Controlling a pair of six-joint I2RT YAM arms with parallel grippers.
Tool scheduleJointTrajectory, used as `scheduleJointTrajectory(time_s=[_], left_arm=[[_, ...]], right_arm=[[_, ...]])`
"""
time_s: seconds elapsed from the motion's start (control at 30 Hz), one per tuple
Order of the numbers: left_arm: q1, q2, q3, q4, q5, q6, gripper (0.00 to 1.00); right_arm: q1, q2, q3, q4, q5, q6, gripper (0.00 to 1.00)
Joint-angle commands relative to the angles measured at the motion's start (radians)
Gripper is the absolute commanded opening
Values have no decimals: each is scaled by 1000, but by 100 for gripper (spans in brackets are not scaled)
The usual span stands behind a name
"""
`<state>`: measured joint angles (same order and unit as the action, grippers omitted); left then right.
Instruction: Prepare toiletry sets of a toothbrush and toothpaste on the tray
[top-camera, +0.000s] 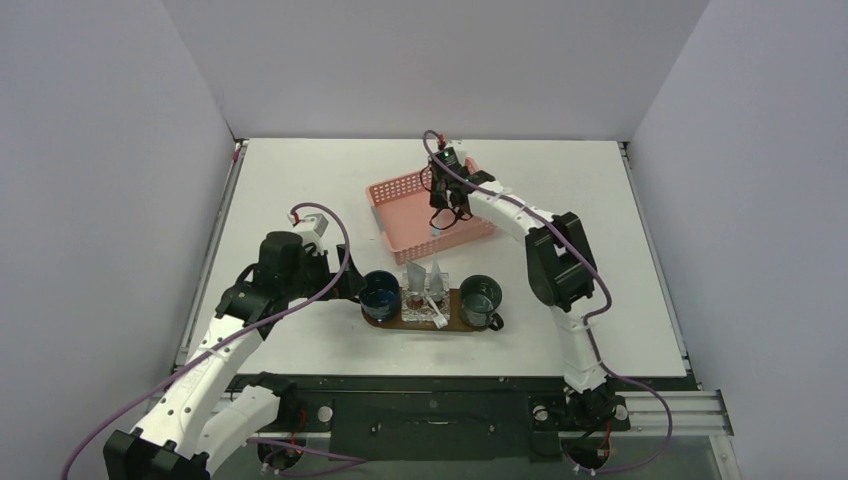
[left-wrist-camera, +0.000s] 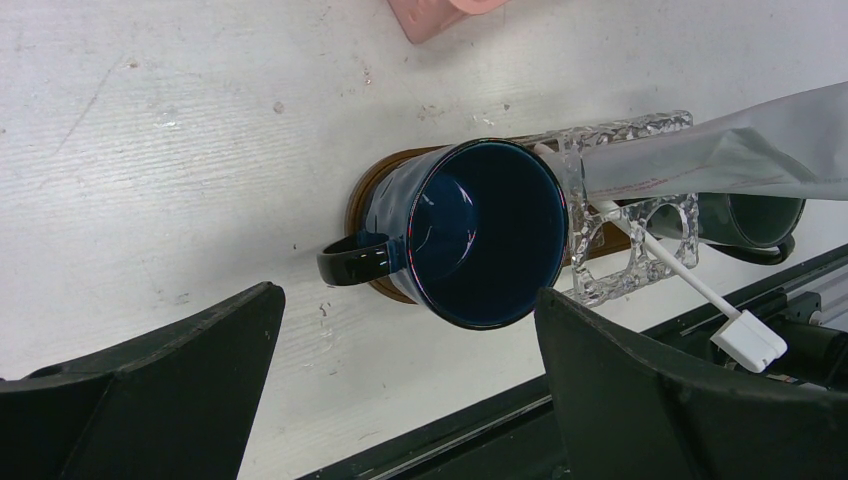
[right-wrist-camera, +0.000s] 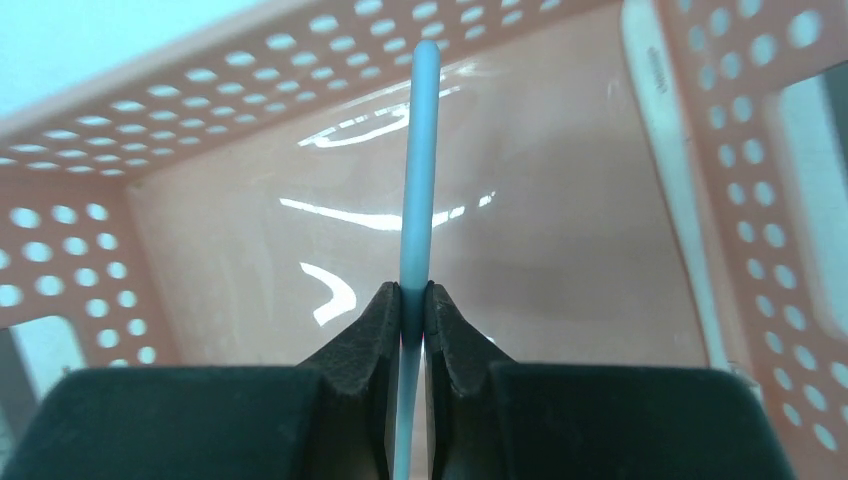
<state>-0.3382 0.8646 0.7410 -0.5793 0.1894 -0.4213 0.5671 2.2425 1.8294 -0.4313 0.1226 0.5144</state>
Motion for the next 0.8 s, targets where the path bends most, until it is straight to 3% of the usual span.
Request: scheduleJointTrajectory(time_s=[0.0, 0.33, 0.77], left_arm=[[5, 3, 21, 42, 15, 14, 96], [5, 8, 37, 57, 87, -12, 96], [3, 19, 208, 83, 228, -83, 96]], right_arm=[[-9, -156, -39, 134, 29, 35, 0], [-15, -366, -172, 261, 13, 75, 0], [51, -672, -416, 388, 34, 258, 0]])
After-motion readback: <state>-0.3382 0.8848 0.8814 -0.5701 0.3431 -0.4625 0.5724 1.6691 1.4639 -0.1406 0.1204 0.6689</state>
